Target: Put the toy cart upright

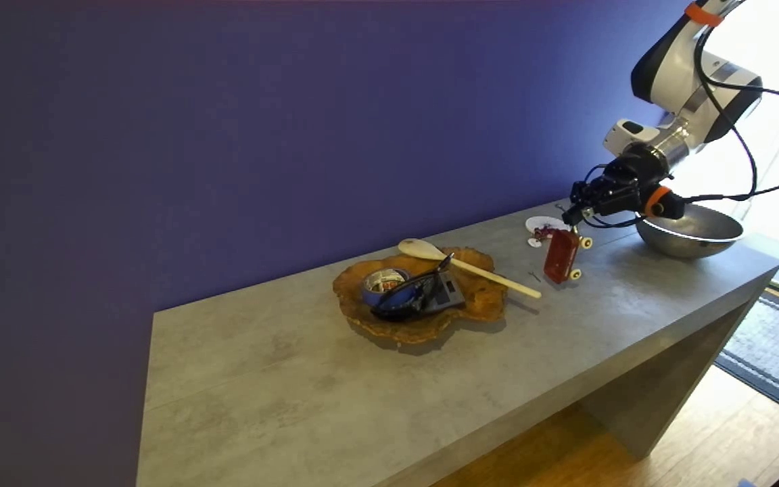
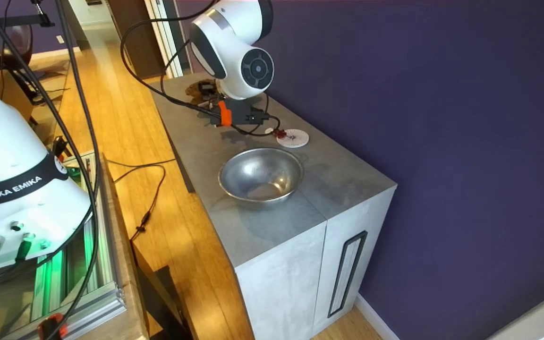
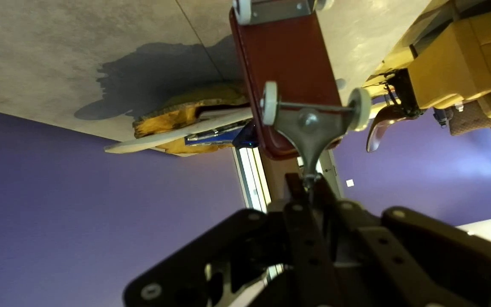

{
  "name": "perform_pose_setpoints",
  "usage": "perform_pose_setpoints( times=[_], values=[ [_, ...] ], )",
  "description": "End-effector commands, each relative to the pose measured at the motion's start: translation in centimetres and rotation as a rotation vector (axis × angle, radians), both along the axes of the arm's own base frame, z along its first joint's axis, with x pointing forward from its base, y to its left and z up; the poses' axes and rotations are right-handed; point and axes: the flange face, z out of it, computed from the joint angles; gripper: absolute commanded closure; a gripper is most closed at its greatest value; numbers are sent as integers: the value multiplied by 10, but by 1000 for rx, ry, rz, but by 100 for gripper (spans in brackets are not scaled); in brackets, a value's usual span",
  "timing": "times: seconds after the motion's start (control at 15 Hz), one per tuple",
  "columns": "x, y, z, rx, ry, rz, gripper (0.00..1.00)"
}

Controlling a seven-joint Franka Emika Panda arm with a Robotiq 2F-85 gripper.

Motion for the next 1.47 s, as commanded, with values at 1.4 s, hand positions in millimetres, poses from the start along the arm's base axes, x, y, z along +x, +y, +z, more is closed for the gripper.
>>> perform_pose_setpoints(
  times=[1.4],
  values=[
    [16, -35, -17, -369, -46, 20, 98]
  ],
)
